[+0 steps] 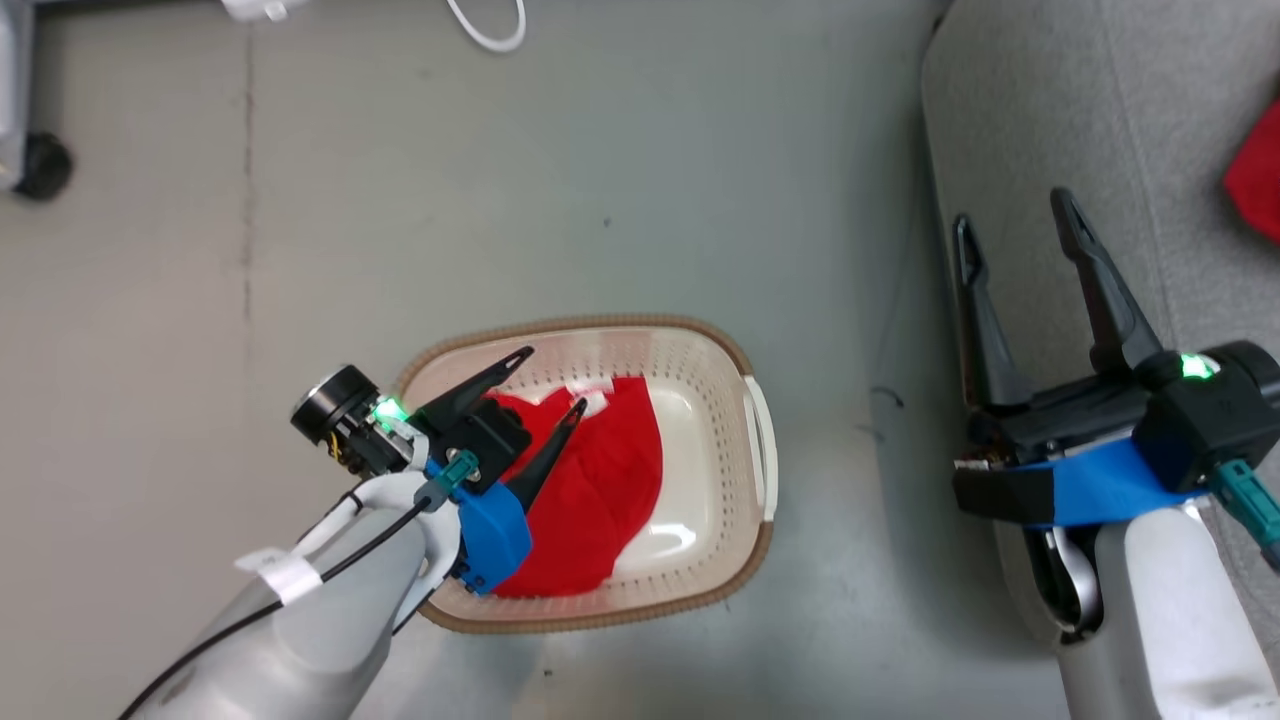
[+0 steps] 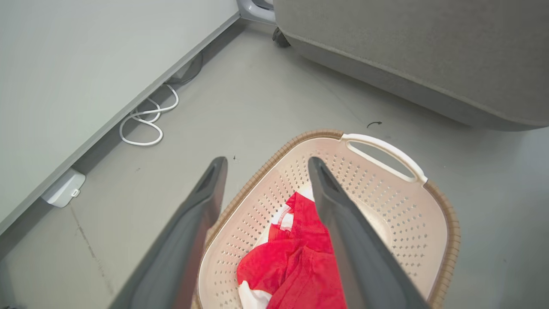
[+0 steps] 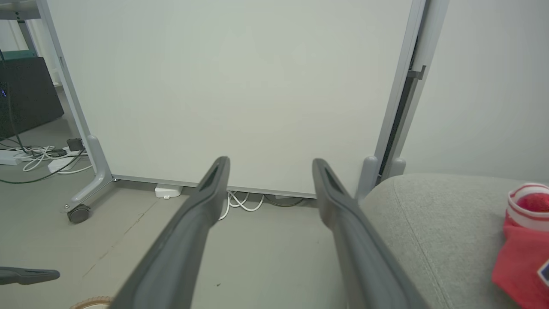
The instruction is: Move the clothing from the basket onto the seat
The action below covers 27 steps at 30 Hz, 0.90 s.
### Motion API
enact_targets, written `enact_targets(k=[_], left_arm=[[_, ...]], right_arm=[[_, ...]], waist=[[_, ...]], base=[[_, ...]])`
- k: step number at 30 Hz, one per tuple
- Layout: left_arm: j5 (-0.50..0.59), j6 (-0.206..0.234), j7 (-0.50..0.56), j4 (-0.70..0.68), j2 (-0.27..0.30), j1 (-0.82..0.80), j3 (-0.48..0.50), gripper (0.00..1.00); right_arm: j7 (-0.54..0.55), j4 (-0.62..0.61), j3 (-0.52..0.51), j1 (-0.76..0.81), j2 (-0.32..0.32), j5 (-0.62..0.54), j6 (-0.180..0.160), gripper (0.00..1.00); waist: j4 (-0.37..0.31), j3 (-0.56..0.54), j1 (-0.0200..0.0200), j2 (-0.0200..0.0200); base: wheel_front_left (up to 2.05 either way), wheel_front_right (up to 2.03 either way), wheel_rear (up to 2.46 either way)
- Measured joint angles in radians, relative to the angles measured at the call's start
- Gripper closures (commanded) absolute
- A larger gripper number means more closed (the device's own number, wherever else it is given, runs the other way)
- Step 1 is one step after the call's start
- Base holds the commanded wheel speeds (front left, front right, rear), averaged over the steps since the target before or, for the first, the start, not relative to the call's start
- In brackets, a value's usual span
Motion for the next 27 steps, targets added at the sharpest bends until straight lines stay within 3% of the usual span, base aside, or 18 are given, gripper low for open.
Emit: enact_targets(k=[12, 17, 27], left_arm=[[-0.101, 0.000, 0.000, 0.249, -0.002, -0.205, -0.329, 0.00], [-0.118, 0.000, 0.026, 0.318, -0.010, -0.245, -0.377, 0.00], [-0.072, 0.000, 0.203, 0.387, 0.003, -0.279, -0.392, 0.00]], right_arm=[[0.000, -0.061, 0.041, -0.107, 0.000, -0.011, 0.000, 0.00], [0.000, -0.085, 0.048, -0.125, 0.000, -0.011, 0.000, 0.00], [0.000, -0.139, 0.061, -0.135, 0.000, -0.009, 0.000, 0.00]], waist=[[-0.060, 0.230, 0.0000, 0.0000], [-0.080, 0.294, 0.0000, 0.0000], [-0.124, 0.418, 0.0000, 0.0000]], base=[[0.00, 0.00, 0.00], [0.00, 0.00, 0.00], [0.00, 0.00, 0.00]])
